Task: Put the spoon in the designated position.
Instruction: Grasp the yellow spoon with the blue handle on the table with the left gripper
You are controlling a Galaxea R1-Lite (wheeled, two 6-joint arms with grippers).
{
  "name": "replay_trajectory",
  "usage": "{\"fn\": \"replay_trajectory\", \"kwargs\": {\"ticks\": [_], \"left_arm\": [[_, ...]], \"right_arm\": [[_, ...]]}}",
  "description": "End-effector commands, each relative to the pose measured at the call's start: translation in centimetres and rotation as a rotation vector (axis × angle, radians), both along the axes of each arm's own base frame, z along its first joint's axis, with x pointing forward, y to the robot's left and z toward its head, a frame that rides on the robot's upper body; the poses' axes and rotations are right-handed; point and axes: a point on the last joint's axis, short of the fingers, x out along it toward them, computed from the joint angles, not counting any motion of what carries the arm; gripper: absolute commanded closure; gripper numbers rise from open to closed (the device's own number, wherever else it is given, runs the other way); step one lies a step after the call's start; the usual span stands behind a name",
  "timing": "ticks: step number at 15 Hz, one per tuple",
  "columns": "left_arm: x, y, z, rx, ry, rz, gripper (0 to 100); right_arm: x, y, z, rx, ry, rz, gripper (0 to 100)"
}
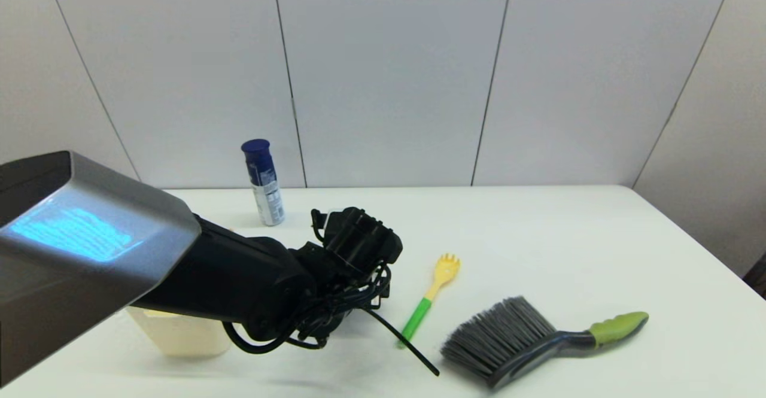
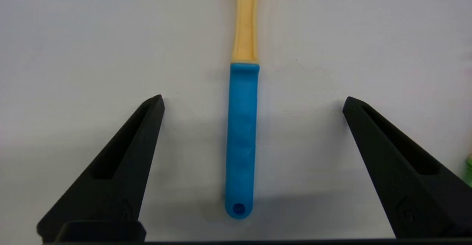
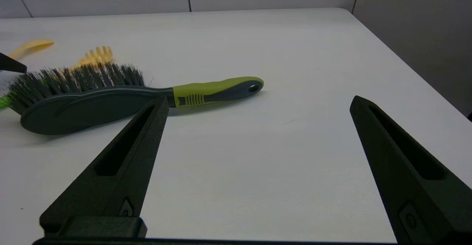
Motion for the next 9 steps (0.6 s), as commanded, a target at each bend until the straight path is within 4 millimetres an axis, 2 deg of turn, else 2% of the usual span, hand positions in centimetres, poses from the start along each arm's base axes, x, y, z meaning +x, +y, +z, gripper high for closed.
{"fn": "replay_trajectory", "kwargs": {"ticks": [1,5,9], "left_arm": [[0.4,0.5,-0.2,0.044,-0.003,-0.021,0],[1.6,1.1,-0.3,0.066,-0.026,-0.028,0],[1.6,1.1,-0.4,0.065,-0.020,-0.032,0]], "right_arm": [[0.0,0.0,0.0,0.000,0.002,0.000,0],[0.0,0.0,0.0,0.000,0.000,0.000,0],[0.0,0.0,0.0,0.002,0.000,0.000,0]]}}
